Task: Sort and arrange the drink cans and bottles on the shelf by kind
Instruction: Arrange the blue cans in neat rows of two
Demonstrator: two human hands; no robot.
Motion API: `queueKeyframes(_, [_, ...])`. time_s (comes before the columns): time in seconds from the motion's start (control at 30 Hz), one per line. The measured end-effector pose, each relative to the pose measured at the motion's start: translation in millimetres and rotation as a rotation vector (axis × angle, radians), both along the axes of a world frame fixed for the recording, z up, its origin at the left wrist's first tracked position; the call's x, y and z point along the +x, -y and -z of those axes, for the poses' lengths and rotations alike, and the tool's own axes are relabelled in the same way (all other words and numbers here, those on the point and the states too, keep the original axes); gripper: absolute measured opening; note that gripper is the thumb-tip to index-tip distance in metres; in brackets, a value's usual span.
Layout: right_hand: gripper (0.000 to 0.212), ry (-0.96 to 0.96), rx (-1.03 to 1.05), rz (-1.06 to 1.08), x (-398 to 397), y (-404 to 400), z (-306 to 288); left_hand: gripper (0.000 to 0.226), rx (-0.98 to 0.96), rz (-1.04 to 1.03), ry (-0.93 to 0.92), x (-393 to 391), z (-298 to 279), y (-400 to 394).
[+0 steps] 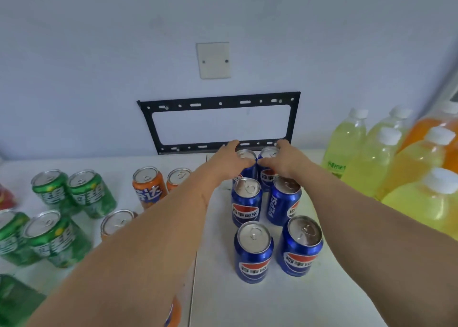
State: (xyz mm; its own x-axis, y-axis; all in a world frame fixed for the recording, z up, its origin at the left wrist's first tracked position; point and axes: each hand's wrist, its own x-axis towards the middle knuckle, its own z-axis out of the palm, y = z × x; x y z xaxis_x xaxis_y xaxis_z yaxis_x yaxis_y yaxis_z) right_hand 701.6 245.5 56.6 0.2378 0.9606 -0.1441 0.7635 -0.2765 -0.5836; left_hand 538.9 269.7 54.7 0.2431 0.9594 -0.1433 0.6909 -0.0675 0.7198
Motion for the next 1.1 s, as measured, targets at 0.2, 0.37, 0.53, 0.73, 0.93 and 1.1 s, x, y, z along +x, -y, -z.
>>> queueKeyframes(0.2, [0.09,0.096,-0.099,-0.066,2,-8,0,0.072,-0.042,-0.002,-0.005,13,7,2])
queueKeyframes(0.37, [0.078,0.193,-0.116,-0.112,4,-1,-5,0.082,-0.037,-0.026,-0.074,12,4,6])
queueKeyframes(0.53, [0.078,0.215,-0.123,-0.107,4,4,-5,0.079,-0.017,-0.043,-0.104,13,2,11])
queueKeyframes(0.73, [0.1,0.12,-0.123,-0.065,5,15,-9,0.092,-0.069,-0.102,-0.067,15,1,16])
queueKeyframes(0.93, [0.093,-0.111,-0.067,0.02,18,67,-19,0.071,-0.028,-0.248,0.047,2,-8,63])
queueKeyframes(1.1, [0.073,-0.122,-0.101,-0.089,18,97,-8,0.06,-0.099,-0.064,0.025,-12,5,98])
